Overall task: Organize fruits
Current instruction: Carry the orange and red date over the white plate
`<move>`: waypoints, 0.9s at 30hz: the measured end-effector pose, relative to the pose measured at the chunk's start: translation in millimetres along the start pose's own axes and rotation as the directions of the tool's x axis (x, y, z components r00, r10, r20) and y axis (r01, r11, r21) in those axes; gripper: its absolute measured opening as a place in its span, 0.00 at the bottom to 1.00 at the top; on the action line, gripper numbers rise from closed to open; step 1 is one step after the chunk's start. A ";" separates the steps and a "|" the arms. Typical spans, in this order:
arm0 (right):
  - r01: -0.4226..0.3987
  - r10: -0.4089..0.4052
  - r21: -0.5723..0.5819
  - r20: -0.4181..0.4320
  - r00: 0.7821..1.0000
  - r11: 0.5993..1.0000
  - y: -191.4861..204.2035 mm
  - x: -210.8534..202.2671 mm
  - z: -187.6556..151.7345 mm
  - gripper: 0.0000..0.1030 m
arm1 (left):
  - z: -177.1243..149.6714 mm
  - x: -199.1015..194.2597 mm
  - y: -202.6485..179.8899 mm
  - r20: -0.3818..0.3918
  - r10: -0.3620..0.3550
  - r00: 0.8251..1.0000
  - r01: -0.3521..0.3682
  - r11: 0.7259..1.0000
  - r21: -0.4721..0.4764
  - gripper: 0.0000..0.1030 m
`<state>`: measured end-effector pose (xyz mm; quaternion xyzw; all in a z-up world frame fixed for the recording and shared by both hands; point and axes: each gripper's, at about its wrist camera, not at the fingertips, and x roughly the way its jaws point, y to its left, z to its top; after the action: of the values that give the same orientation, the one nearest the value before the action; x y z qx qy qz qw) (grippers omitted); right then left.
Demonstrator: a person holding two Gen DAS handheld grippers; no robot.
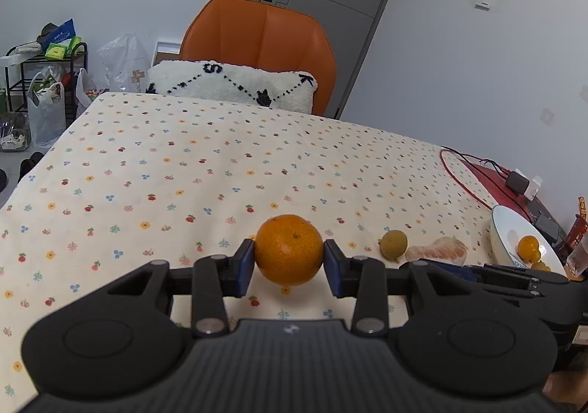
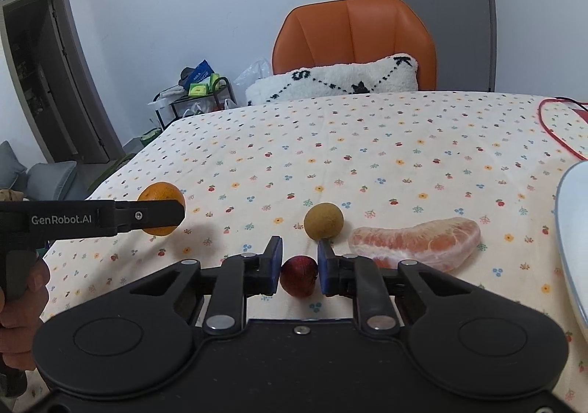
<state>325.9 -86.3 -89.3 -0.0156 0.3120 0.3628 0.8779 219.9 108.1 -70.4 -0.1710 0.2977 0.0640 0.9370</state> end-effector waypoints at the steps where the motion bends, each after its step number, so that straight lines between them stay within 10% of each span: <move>1: -0.001 0.001 0.001 0.002 1.000 1.000 -0.4 -1.4 -0.3 0.18 | -0.5 -0.8 -1.1 0.001 0.000 1.000 0.000 1.000 0.002 0.37; 27: 0.100 -0.113 0.090 0.151 0.982 0.991 -64.1 -82.4 0.9 0.18 | 3.0 2.2 -100.8 0.009 -0.111 0.994 0.108 0.985 0.135 0.37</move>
<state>323.1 -184.9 -55.3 0.0319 0.2560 0.3024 0.9176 245.7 15.1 -40.9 -0.1229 0.2837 -0.0064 0.9510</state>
